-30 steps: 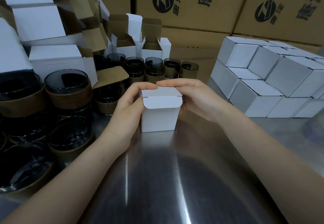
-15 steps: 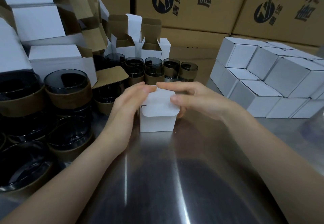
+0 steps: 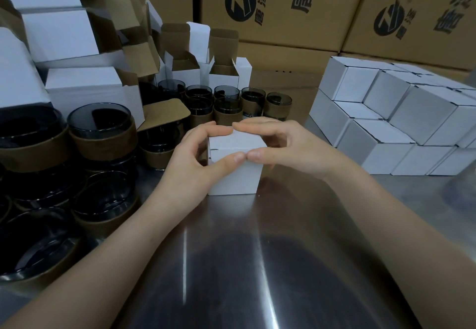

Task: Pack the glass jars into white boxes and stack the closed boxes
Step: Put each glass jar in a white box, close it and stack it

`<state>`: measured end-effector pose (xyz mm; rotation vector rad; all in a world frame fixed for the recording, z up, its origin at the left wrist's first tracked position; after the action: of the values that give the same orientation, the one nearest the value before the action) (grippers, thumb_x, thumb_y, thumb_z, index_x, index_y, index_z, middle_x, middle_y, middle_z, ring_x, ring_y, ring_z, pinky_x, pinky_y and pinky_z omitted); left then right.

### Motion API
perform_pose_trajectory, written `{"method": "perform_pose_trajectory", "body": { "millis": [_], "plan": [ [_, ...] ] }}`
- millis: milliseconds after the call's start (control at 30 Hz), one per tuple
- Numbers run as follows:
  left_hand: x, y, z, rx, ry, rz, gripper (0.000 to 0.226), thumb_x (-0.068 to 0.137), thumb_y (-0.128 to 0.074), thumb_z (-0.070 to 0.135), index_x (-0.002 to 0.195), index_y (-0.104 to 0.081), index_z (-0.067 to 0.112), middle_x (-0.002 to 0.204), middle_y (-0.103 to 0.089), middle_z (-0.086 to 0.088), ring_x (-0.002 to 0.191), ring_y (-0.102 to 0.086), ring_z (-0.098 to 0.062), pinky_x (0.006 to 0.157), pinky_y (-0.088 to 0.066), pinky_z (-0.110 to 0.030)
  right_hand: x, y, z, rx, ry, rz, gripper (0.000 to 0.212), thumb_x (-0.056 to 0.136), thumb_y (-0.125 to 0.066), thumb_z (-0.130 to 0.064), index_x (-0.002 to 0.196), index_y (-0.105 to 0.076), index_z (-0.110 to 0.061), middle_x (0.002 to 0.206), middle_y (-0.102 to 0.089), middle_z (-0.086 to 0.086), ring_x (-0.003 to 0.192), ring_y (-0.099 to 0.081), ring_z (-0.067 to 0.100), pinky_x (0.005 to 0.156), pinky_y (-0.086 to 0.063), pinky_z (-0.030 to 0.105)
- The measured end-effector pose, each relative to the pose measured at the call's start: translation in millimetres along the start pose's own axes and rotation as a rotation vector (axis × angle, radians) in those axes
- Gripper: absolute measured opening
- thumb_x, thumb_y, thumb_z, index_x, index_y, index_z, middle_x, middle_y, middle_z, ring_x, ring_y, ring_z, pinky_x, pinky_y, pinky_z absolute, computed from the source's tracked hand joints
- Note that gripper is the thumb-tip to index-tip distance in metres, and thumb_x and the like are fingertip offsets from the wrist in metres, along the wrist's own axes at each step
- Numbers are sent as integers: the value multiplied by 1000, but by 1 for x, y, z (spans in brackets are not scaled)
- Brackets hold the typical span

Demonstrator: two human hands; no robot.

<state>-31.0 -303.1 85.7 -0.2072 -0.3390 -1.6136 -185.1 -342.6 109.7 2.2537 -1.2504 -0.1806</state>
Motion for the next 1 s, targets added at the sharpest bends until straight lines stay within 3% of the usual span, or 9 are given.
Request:
{"method": "perform_pose_trajectory", "body": {
  "millis": [100,200,333,433,533,667,767,833,1000],
  "plan": [
    [1,-2,3,-65,-21,8,37,71,-71,34,106,-64,22,114,-61,2,98,-63,-3,71,-51,-15,0,-1,-3,18,2,23,37,82,-66,-37,118,-62,-42,130,-56,-20,106,-61,6,68,-49,15],
    [2,-2,4,-132,-20,13,34,72,-70,31,103,-64,19,99,-68,9,90,-66,-3,68,-51,-16,1,-1,-4,14,17,45,34,84,-62,-39,118,-62,-41,128,-58,-19,98,-63,13,62,-48,16],
    [1,-2,6,-129,-30,16,33,73,-69,32,103,-64,20,93,-69,15,90,-66,-4,66,-52,-17,1,-2,-4,11,17,31,35,85,-63,-38,120,-61,-40,126,-58,-21,99,-63,4,64,-49,16],
    [1,-2,6,-122,-25,16,31,74,-69,32,102,-64,21,93,-69,16,89,-66,-2,66,-51,-15,0,-1,-3,46,8,15,37,84,-66,-33,120,-62,-39,122,-59,-22,105,-62,12,66,-52,19],
    [1,-2,4,-103,-13,10,28,79,-76,29,103,-65,22,99,-69,12,93,-65,-4,68,-52,-17,0,-1,0,69,-15,-3,43,82,-70,-32,124,-63,-36,123,-59,-19,110,-61,19,77,-58,33],
    [1,-1,1,-92,11,19,36,73,-70,31,107,-65,20,118,-62,-4,105,-63,-14,75,-52,-19,-1,-2,1,65,-22,-20,46,82,-74,-35,126,-62,-34,129,-57,-13,116,-59,20,92,-53,50],
    [0,-2,1,-86,17,15,40,73,-69,32,110,-64,20,123,-59,-6,110,-61,-16,78,-51,-20,-1,-2,0,35,-22,-28,48,81,-71,-40,127,-59,-36,130,-54,-15,116,-58,12,92,-55,42],
    [0,-1,1,-81,23,17,42,75,-71,33,113,-63,19,124,-58,-6,108,-61,-13,78,-50,-18,-2,-2,-3,20,-13,-22,42,85,-67,-41,127,-58,-38,130,-53,-18,113,-59,11,83,-57,31],
    [0,-1,0,-108,49,35,35,81,-58,38,111,-65,21,119,-60,-1,102,-61,-7,76,-47,-14,-1,-1,-3,35,-15,8,34,91,-57,-43,125,-59,-38,128,-53,-24,107,-60,25,67,-54,21]
  ]
}}
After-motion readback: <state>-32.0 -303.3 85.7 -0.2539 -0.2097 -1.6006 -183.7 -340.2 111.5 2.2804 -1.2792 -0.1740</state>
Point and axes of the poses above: each hand's wrist, its own x-axis towards the middle knuckle, its own y-axis out of the back of the hand, z = x × y, the point moved 7 cm from there along x, towards the middle knuckle
